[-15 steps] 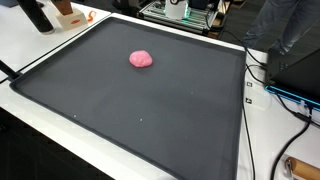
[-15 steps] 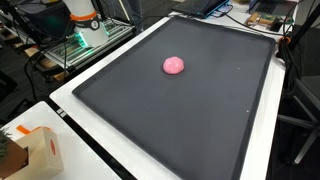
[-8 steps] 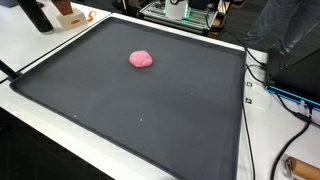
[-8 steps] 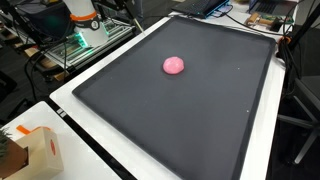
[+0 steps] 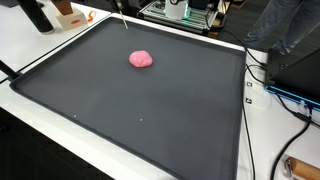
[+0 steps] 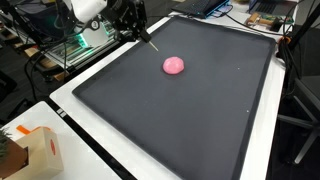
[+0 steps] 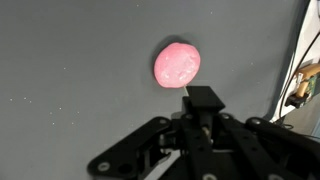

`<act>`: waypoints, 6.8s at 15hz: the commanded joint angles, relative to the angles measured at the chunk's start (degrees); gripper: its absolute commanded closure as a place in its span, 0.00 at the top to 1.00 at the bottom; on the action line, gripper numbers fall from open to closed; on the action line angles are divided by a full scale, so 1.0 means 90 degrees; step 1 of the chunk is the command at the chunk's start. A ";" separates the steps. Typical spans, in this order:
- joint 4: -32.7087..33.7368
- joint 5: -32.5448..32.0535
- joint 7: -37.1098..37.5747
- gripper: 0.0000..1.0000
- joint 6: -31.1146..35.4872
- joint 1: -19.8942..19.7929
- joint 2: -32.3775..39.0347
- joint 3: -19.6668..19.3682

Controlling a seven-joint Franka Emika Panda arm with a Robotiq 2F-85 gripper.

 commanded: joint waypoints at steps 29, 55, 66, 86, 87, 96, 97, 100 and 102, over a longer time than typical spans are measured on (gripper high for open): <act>0.2893 0.1042 -0.1072 0.03 -0.2380 -0.2343 0.3676 0.1175; 0.1532 -0.1378 0.1783 0.03 -0.0074 -0.0763 0.1531 0.1969; 0.1118 -0.2964 0.3192 0.13 0.0425 -0.0129 0.0905 0.2394; 0.2476 -0.6105 0.6197 0.03 -0.1313 0.0967 0.1503 0.3173; 0.2653 -0.6427 0.6536 0.03 -0.1545 0.1119 0.1670 0.3242; 0.3975 -0.7972 0.8345 0.03 -0.3129 0.2395 0.3258 0.3306; 0.4078 -0.8088 0.8501 0.03 -0.3211 0.2506 0.3406 0.3280; 0.4379 -0.8301 0.8908 0.03 -0.3482 0.2759 0.3814 0.3223; 0.4540 -0.8453 0.9217 0.03 -0.3598 0.2896 0.4038 0.3189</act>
